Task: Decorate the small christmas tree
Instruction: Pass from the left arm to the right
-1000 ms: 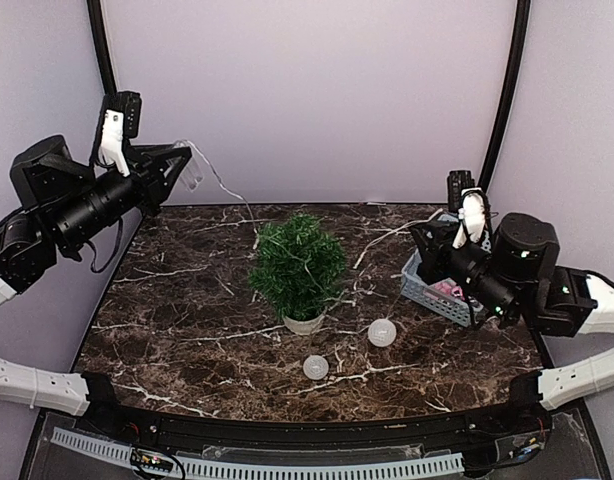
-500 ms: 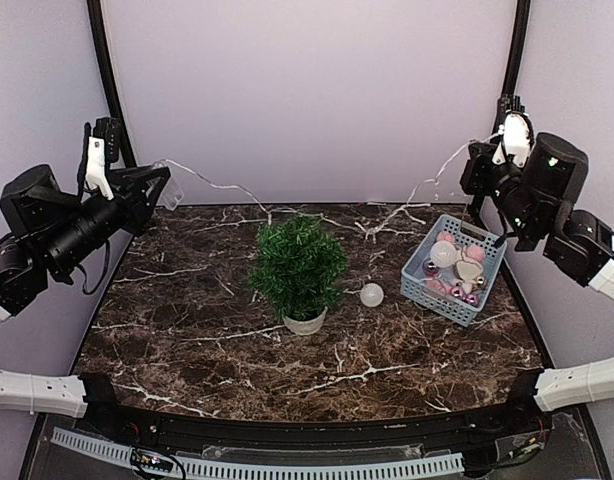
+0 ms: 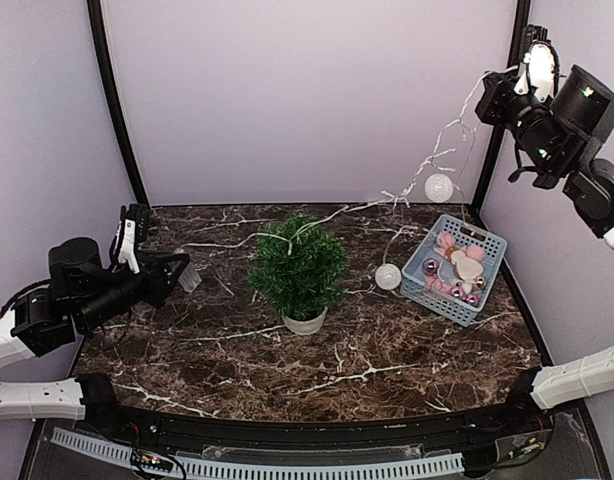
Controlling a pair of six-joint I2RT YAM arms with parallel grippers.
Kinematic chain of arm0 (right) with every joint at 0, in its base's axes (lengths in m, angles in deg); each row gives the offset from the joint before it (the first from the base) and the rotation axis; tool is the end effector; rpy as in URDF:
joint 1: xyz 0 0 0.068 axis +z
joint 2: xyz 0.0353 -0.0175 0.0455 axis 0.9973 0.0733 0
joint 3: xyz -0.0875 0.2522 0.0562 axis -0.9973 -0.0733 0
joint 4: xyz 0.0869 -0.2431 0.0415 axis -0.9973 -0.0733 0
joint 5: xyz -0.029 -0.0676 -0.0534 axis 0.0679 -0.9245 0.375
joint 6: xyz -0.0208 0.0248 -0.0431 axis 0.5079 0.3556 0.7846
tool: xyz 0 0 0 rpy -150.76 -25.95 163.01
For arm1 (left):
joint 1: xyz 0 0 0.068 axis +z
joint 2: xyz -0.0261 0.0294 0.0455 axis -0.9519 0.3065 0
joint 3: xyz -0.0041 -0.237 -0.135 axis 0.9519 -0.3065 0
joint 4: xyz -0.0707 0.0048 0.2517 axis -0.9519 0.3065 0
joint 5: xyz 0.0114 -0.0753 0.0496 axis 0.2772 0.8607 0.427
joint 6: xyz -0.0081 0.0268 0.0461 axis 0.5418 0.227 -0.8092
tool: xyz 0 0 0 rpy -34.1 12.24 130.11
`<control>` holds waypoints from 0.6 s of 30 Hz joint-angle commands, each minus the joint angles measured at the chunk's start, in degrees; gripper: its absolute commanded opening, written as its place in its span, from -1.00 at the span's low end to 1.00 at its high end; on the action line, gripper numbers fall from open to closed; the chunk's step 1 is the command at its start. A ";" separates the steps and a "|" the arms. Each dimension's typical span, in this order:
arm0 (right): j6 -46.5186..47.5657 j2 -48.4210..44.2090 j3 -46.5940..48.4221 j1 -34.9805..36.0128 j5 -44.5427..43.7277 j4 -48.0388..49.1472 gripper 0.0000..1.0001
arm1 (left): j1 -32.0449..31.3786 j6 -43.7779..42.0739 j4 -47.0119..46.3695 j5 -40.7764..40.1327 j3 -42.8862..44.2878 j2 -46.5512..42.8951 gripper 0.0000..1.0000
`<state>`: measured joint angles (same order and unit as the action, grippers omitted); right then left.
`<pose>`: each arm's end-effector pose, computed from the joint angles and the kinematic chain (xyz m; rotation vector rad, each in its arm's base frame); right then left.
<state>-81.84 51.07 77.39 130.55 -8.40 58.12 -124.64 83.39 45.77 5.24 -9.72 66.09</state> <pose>0.1605 0.1267 0.5256 0.0902 1.3536 0.1998 0.1022 -0.1119 0.3327 0.2639 1.6865 -0.5825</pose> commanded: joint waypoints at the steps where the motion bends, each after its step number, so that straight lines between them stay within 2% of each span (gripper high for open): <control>1: 1.17 0.04 3.40 -0.46 3.15 2.84 -1.00 | 0.26 6.54 -3.93 3.33 -6.84 -0.92 -1.00; 4: 0.72 0.36 4.54 -0.48 5.18 2.29 -1.00 | 0.28 7.98 -5.84 3.73 -10.59 1.08 -1.00; 10: -0.21 -0.23 4.51 -0.46 9.20 2.20 -1.00 | 0.32 7.03 -11.68 8.85 -12.84 9.43 -1.00; 18: -2.59 -1.06 5.49 -0.46 13.83 2.67 -1.00 | 0.20 1.44 -13.48 13.12 -7.64 26.57 -1.00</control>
<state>-83.00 51.03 80.63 130.46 2.05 58.47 -124.64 88.04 35.04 15.23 -20.65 87.79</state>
